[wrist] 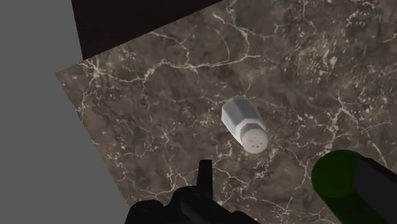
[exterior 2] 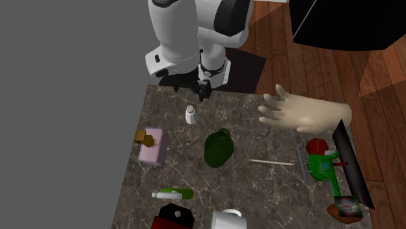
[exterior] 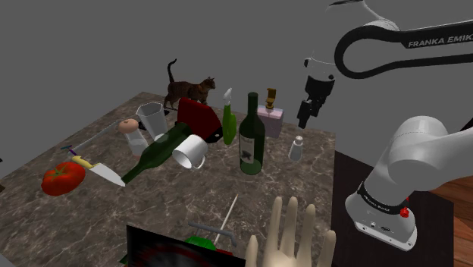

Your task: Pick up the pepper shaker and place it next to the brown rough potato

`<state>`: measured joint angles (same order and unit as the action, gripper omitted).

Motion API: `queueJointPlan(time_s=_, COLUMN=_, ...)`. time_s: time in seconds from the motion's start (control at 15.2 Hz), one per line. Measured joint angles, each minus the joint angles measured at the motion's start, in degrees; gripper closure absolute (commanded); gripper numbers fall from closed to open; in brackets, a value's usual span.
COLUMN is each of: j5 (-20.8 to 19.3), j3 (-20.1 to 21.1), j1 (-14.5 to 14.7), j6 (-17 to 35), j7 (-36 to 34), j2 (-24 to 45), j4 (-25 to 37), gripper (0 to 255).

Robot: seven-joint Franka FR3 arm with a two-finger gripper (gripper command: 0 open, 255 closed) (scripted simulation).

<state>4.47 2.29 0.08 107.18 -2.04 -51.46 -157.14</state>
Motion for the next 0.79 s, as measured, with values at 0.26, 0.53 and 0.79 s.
queueJointPlan(time_s=0.26, j5=1.18, j3=1.57, j1=0.07, j6=10.43, j7=-1.98, j2=-0.27, j4=-8.43, gripper=0)
queueJointPlan(time_s=0.53, j5=1.75, j3=2.23, j1=-0.01, j6=18.51, j7=-2.53, j2=2.68, j4=-12.38, gripper=0)
queueJointPlan(time_s=0.79, j5=2.18, j3=2.55, j1=0.19, j6=23.80, j7=-2.49, j2=6.06, j4=-14.20, gripper=0)
